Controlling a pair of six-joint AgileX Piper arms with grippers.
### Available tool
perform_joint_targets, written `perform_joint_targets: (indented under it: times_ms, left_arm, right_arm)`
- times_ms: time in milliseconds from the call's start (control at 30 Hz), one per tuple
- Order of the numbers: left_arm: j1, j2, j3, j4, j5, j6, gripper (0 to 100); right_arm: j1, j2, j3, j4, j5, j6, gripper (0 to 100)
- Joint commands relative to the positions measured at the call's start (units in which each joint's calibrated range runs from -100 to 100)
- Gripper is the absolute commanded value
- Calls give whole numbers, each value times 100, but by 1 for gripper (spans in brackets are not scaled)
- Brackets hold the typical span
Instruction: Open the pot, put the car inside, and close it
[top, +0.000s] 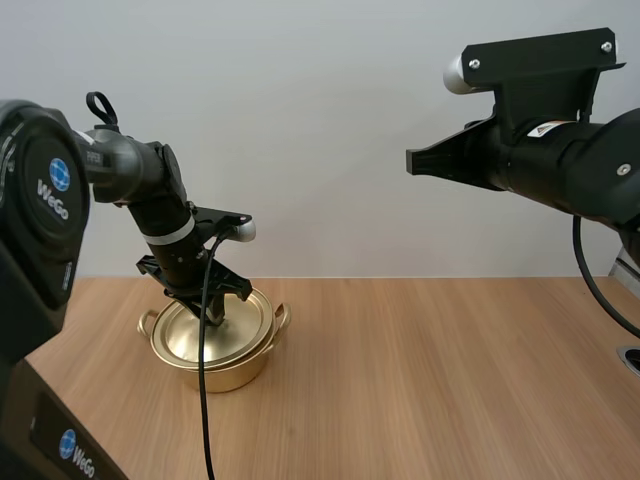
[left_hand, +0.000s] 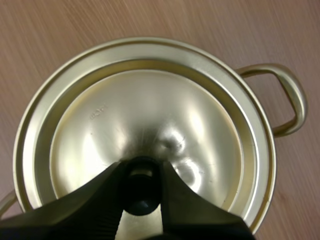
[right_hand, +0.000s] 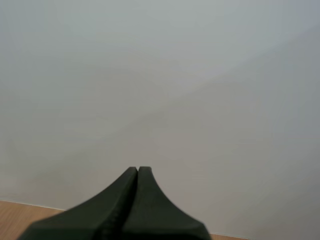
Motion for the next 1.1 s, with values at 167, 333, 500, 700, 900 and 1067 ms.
perform_joint_targets:
  times_ms: [167,333,500,700,900,1067]
  left_arm:
    - [1,18,-2,-1,-23,-9,0]
    - [1,129,-2,-74,-23,-29,0]
    - [1,139,-2,-125,-23,-29,0]
    - [1,139,-2,-125,-23,-15,0]
    - [1,139,-2,-125,-23,9,0]
    - [1,139,-2,-125,-49,8,0]
  right_arm:
    - [1,-3,1,8,25,-3,0]
    - [1,-3,1,8,25,-3,0]
    - [1,-3,1,8,25,-3,0]
    - [1,-3,1,8,25,-3,0]
    - [1,-3,1,19,25,-3,0]
    - [1,-3,1,19,25,-3,0]
